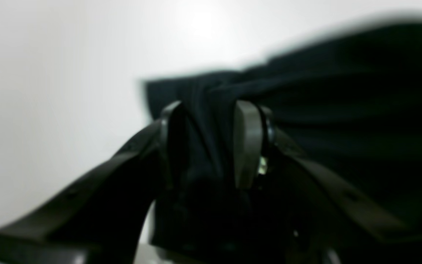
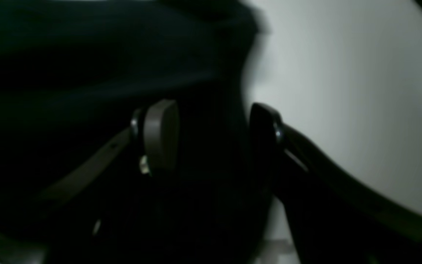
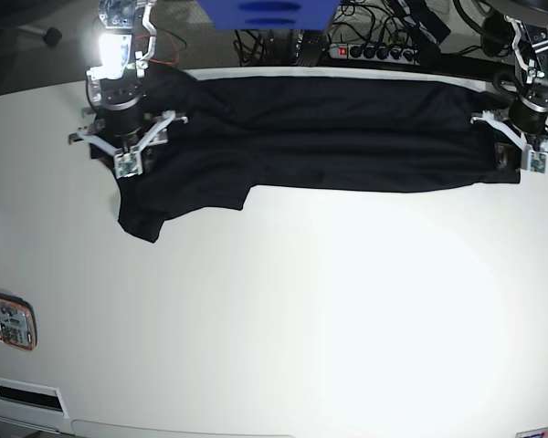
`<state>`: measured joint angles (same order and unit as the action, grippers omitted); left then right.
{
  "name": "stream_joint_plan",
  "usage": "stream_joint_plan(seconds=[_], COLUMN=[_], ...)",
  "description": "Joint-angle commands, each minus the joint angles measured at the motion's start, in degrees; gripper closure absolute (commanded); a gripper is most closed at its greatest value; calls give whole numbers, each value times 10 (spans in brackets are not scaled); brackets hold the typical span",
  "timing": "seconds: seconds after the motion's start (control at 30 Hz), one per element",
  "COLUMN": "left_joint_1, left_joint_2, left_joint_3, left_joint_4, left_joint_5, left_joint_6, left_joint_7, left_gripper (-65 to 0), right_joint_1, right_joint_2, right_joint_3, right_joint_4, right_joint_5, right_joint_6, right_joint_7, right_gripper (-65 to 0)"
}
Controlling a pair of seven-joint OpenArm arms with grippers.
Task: Fold the T-shirt properly
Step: 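Grasp both ends of the folded black strip with both grippers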
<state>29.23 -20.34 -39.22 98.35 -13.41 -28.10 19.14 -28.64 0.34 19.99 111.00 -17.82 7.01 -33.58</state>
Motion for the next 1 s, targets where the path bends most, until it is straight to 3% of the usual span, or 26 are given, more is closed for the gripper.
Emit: stream_joint_plan(seconds=[0.0,0.37,0.47,0.63,0.8,0.97], left_joint_1=[1,-4,-5,-61,-69,-69], left_joint_2=[-6,13,17,25,27,27], left_joint_3=[-12,-15,-13,32,83,106], left_joint_4=[21,87,89,25,-21,-77], left_joint_5=[-6,-6,-6,-6,-6,-6], left_joint_6=[2,3,3,2,2,2], left_joint_7=[-14,-12,20,98,100,100], left_gripper=[-217,-217,-217,-217,-217,-217], right_joint_1=[9,67,72,89,151,136], right_joint_2=[3,2,-6,-11,-15,-15], right_joint_3=[3,0,-13,-50,-37,-37], right_joint_4=[13,18,18,10,-18,-64], right_joint_5=[3,3,4,7,7,7], right_joint_6=[-2,-2,-2,-2,-2,-2], right_joint_7=[16,17,17,10,10,11], right_gripper=[-298,-298,-297,-297,-297,-297])
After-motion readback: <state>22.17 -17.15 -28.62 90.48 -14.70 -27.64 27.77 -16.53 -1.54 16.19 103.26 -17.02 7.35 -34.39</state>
